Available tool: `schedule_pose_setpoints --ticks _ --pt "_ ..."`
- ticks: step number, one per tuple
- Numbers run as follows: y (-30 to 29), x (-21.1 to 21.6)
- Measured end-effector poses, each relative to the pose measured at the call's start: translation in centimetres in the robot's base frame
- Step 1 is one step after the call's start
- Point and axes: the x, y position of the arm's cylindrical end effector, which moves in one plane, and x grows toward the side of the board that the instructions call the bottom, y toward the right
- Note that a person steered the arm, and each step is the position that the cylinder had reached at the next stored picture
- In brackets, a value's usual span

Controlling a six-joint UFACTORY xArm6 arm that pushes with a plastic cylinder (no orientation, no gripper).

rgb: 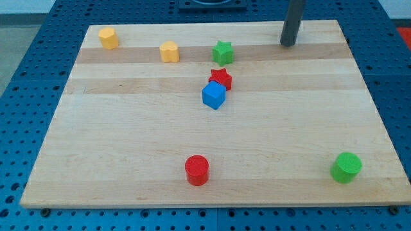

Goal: Point your arm at the yellow heart

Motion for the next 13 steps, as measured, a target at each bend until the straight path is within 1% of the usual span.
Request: schedule_pose_setpoints --ticks 2,3,5,8,13 --pt "0.2 -1.4" --pt "0.2 -1.4" --pt "-0.4 4.4" --pt "-0.5 4.4" --pt "-2.6 4.4"
